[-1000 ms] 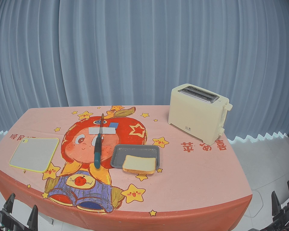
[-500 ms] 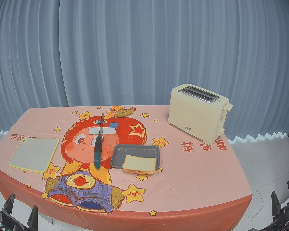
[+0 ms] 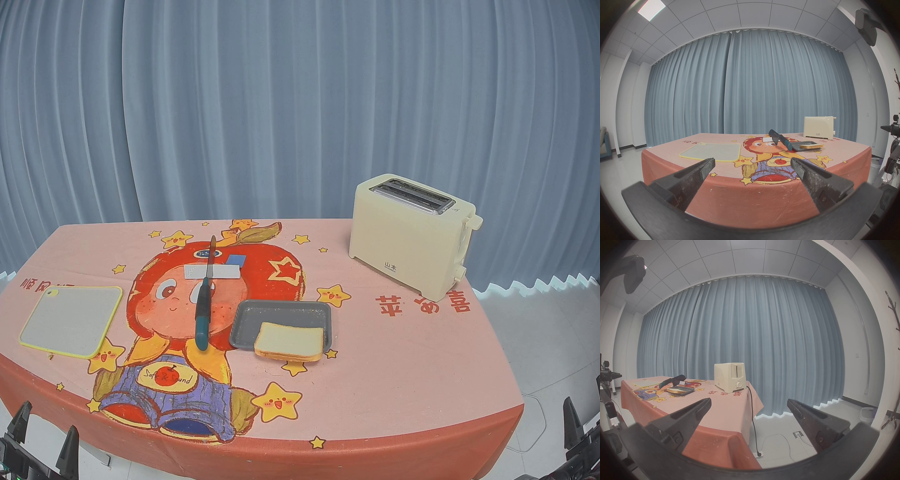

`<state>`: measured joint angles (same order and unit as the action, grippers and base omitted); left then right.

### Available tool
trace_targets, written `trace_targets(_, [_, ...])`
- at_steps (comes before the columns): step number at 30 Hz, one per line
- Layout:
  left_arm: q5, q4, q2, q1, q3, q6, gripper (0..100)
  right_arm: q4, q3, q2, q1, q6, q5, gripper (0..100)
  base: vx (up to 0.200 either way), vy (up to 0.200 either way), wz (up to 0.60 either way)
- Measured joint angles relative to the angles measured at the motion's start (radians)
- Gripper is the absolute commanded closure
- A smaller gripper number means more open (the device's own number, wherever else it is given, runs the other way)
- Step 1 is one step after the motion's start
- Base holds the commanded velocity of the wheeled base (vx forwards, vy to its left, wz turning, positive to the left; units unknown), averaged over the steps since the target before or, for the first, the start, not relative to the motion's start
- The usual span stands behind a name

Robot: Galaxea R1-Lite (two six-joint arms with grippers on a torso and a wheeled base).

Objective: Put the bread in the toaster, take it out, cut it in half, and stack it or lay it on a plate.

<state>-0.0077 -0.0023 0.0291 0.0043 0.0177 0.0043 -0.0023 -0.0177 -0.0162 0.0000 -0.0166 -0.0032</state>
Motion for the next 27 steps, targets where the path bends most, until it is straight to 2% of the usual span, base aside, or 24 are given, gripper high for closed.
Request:
trace_targets(5, [0.0, 0.0, 0.0, 0.0, 0.0, 0.0, 0, -0.014, -0.006, 0.0, 0.0, -0.005, 0.002, 0, 0.0, 0.0, 0.0])
trace_targets(11, [0.0, 0.0, 0.0, 0.0, 0.0, 0.0, 0, -0.001, -0.088, 0.0, 0.0, -0.013, 0.017, 0, 0.0, 0.0, 0.0])
trace_targets(22, [0.0, 0.0, 0.0, 0.0, 0.0, 0.0, 0, 0.014, -0.094, 0.0, 0.0, -0.014, 0.04, 0, 0.0, 0.0, 0.0])
trace_targets(27, [0.0, 0.0, 0.0, -0.001, 0.0, 0.0, 0, 0.014, -0.099, 0.0, 0.001, -0.028, 0.097, 0, 0.0, 0.0, 0.0])
